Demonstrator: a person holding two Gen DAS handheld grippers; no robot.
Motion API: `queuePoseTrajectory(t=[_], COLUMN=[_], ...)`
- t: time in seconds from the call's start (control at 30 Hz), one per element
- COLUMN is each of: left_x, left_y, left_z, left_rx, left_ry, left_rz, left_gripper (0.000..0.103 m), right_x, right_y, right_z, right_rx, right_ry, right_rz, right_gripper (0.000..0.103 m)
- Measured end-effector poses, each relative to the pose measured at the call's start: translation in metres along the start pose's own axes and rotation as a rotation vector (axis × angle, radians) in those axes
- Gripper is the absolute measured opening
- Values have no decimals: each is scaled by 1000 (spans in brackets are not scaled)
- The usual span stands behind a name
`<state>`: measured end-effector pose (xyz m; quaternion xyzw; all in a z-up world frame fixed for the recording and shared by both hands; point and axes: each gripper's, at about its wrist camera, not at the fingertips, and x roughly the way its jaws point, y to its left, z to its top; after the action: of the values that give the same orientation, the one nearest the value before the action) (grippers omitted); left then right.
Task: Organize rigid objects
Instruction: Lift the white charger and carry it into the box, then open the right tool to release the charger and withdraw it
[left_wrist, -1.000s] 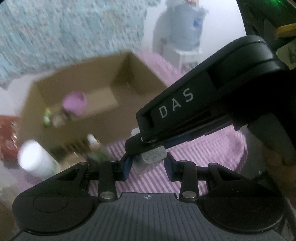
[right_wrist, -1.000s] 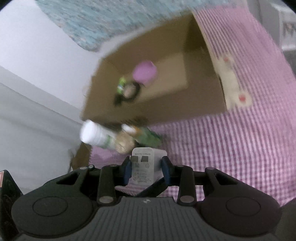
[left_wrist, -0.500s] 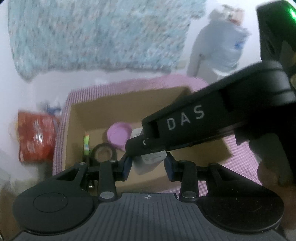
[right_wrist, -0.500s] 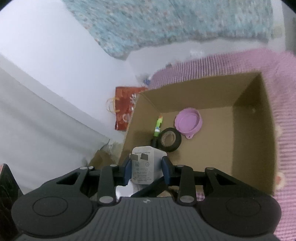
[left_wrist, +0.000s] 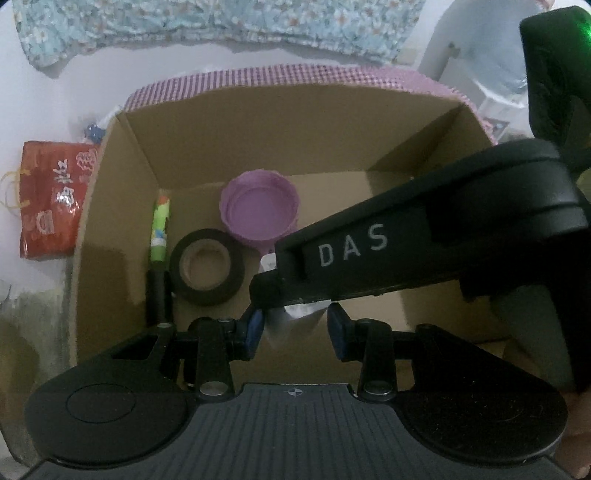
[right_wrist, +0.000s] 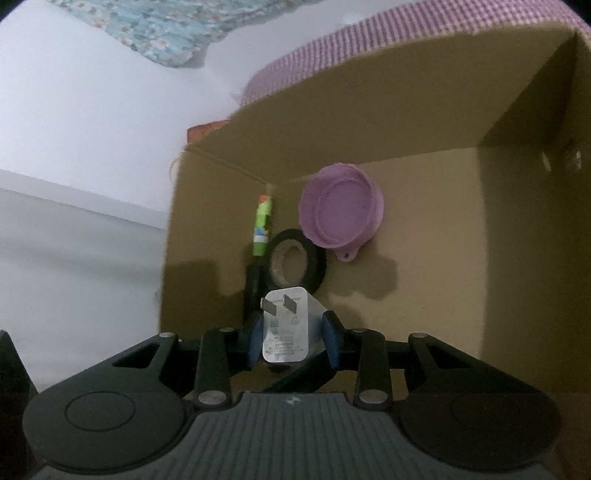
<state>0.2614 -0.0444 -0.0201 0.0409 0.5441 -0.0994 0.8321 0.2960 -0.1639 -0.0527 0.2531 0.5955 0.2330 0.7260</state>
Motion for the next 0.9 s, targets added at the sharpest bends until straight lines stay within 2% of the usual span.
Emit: queuePoseTrajectory(t=[0.17,0.33,0.47,0.57,0.7,0.9], left_x=[9,10,-4,-17,-41,-82], left_y=[2,6,7,4,1,3], left_z=[0,-1,-3,-3,-9,-28], left_rx=[5,-3,-3,5,-1,-11], left_ry=[21,28,-6,-37,-85,-178], left_rz=[25,18,15,24,14,-13], left_gripper=[39,42,59,66,69,69], right_x=[13,10,-1,-15,-48,-116], right_y=[-6,-1,2,5,4,3], right_z=[5,2,-1,-7,-21,-70], right_rx=[9,-10,-15,-24,3,-44], right_ry=[16,14,2,-36,-87,-251], right_rz=[7,2,10,32,114,194], right_gripper=[36,37,43,53,54,54])
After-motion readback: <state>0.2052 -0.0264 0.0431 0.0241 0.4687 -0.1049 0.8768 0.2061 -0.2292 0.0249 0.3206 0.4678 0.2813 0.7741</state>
